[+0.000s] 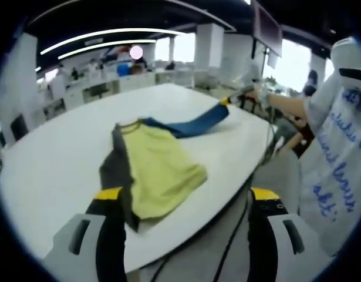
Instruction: Fold the garment on the visible template until the final outline fits inside the template.
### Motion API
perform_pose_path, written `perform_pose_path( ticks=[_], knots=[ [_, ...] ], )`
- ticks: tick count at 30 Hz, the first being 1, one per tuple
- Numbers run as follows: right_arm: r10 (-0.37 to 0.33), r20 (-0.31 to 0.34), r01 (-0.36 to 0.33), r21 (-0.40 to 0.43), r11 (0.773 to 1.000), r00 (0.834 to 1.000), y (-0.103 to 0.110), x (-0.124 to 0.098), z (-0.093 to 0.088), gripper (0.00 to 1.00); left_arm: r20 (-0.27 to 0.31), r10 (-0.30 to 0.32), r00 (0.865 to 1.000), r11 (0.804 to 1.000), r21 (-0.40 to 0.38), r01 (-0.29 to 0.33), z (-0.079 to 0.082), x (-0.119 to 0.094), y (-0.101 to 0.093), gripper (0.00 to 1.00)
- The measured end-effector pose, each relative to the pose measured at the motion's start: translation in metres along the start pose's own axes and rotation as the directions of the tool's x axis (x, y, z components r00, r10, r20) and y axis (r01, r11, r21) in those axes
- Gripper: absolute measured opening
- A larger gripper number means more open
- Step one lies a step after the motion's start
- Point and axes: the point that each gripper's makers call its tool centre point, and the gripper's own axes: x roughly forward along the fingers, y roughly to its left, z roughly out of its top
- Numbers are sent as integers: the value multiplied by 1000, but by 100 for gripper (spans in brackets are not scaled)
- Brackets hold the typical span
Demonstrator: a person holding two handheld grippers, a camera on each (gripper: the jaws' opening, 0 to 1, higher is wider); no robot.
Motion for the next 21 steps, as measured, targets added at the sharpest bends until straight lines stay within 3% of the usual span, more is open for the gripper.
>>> perform_pose_path(
  ticks=[12,21],
  knots=[
    [-47,-64,51,67,996,997,-29,7,-39,3,-14,12,1000,1000,-8,-12,-1,3,-2,81],
    [-64,-102,73,88,993,993,-32,10,-58,3,-17,10,1000,1000,2,-10,3,5,-1,81]
  ],
)
